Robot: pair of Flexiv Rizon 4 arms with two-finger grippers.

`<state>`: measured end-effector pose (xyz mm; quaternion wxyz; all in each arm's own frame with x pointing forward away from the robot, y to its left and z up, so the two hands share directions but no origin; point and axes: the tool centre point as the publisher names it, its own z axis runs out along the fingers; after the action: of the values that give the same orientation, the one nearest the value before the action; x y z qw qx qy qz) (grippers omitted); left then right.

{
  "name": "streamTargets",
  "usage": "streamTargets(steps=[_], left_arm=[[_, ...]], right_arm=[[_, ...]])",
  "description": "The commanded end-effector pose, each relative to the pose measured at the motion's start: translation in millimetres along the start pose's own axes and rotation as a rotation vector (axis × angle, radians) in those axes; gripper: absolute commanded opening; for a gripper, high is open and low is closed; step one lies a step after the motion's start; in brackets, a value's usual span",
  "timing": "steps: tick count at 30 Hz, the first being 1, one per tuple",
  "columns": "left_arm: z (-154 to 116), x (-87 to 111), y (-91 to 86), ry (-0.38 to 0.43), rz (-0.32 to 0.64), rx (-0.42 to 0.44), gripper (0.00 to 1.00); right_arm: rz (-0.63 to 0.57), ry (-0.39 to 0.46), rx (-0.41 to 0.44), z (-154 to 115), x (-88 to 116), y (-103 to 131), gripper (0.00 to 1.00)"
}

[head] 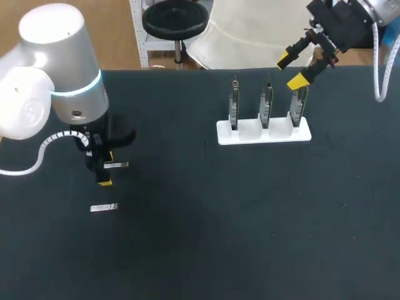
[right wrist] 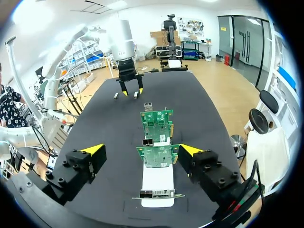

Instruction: Pick up the optical module with the left hand, and insert it into the network port with the right hand.

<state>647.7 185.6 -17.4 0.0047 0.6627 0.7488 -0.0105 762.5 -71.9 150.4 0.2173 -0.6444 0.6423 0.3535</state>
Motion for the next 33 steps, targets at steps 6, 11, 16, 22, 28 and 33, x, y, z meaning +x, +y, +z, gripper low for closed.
streamTargets(steps=[6,11,16,22,28,33], left_arm=[[-3,-5.6,5.4,-0.032,-0.035,-0.027,0.0],[-16,-12.2,11.0,-0.089,-0.055,-0.063,0.0],[-25,-13.4,15.1,-0.139,-0.081,-0.076,0.0],[-20,-13.7,12.1,-0.1,-0.042,-0.057,0.89],[-19,-13.6,10.9,-0.095,-0.024,-0.033,1.0],[-19,-12.5,13.8,-0.089,-0.025,-0.037,1.0]], right_arm=[[0.0,0.0,0.003,0,0,1,1.0],[0.0,0.0,0.003,0,0,1,1.0],[0.0,0.0,0.003,0,0,1,1.0],[0.0,0.0,0.003,0,0,1,1.0],[0.0,0.0,0.003,0,0,1,1.0],[0.0,0.0,0.003,0,0,1,1.0]])
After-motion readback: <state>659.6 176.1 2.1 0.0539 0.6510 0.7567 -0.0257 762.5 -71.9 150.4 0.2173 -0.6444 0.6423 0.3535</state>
